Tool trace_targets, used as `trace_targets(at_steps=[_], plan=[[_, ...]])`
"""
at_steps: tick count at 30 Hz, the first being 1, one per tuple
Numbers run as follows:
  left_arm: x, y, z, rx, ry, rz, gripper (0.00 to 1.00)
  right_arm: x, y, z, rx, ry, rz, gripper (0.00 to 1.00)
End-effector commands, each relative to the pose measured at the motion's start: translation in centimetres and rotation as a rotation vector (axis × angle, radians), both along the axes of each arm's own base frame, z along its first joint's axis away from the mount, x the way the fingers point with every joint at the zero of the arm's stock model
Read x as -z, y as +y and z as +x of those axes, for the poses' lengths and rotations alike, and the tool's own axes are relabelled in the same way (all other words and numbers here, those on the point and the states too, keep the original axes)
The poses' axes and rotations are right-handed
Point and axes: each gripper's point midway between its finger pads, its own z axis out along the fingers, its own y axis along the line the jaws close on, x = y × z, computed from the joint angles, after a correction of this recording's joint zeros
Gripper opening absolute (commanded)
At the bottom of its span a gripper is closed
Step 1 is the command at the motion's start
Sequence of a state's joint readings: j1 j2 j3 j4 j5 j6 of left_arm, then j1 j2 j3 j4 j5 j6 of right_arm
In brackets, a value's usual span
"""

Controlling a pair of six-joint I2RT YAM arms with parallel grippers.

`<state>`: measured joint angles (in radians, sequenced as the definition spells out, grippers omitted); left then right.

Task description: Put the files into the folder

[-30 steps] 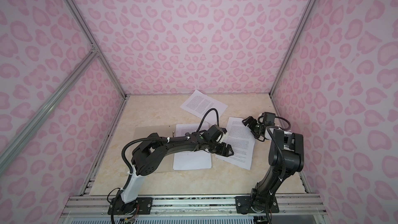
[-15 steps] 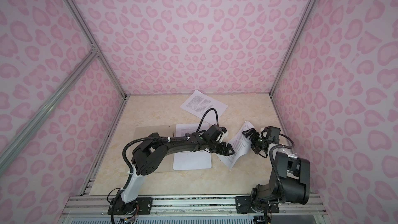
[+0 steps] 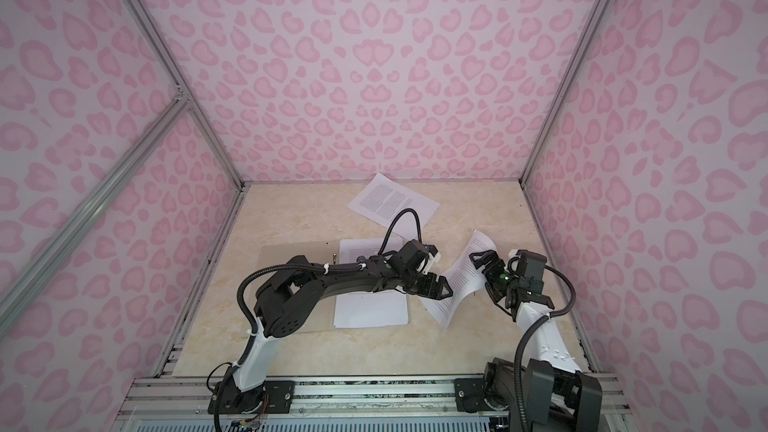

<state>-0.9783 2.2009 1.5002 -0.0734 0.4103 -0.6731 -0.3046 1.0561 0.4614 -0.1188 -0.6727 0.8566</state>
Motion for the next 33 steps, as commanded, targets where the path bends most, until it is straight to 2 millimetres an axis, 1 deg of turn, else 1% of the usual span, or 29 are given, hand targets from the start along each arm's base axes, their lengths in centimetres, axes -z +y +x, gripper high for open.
trace_targets(at_steps=[1,3,5,7,9,12,14,16,19,21,22,24,30,31,33], plan=[[4.2,3.1,-1.1,-0.038,0.074,0.176,0.88,1.3,-0.2,-1.5,0.057,0.059,0.002,0.98],[4.3,3.2,-1.1,-0.039,0.079,0.175,0.88,1.4,-0.4,-2.4,0.079,0.071,-0.026,0.98],[4.3,3.2,-1.0,-0.038,0.079,0.172,0.88,1.2,-0.6,-2.9,0.102,0.049,-0.043,0.98],[4.3,3.1,-1.0,-0.037,0.08,0.17,0.88,1.1,-0.6,-3.0,0.129,0.014,-0.057,0.98],[4.3,3.1,-1.1,-0.036,0.084,0.169,0.88,1.0,-1.0,-3.0,0.144,-0.018,-0.087,0.95],[4.2,3.2,-1.2,-0.038,0.083,0.166,0.88,0.9,-0.9,-2.9,0.127,-0.029,-0.101,0.9],[4.3,3.3,-1.2,-0.039,0.084,0.166,0.88,1.2,-0.9,-2.9,0.123,-0.017,-0.112,0.89],[4.3,3.4,-1.2,-0.041,0.085,0.165,0.88,1.4,-0.9,-2.9,0.122,-0.012,-0.109,0.83],[4.3,3.4,-1.3,-0.044,0.088,0.164,0.88,2.0,-1.1,-3.5,0.15,0.024,-0.106,0.7],[4.4,3.4,-1.3,-0.047,0.089,0.164,0.88,2.3,-1.1,-3.9,0.169,0.041,-0.095,0.57],[4.4,3.4,-1.3,-0.047,0.09,0.164,0.88,2.5,-1.2,-4.1,0.18,0.054,-0.095,0.54],[4.3,3.3,-1.3,-0.047,0.09,0.161,0.88,2.6,-1.3,-4.5,0.196,0.072,-0.094,0.5],[4.5,3.3,-1.2,-0.047,0.094,0.163,0.88,3.2,-1.4,-5.7,0.233,0.13,-0.084,0.47],[4.5,3.2,-1.2,-0.046,0.096,0.161,0.88,3.3,-1.3,-5.7,0.233,0.132,-0.077,0.45],[4.7,3.3,-1.3,-0.046,0.1,0.162,0.88,3.7,-1.2,-6.0,0.236,0.149,-0.062,0.39]])
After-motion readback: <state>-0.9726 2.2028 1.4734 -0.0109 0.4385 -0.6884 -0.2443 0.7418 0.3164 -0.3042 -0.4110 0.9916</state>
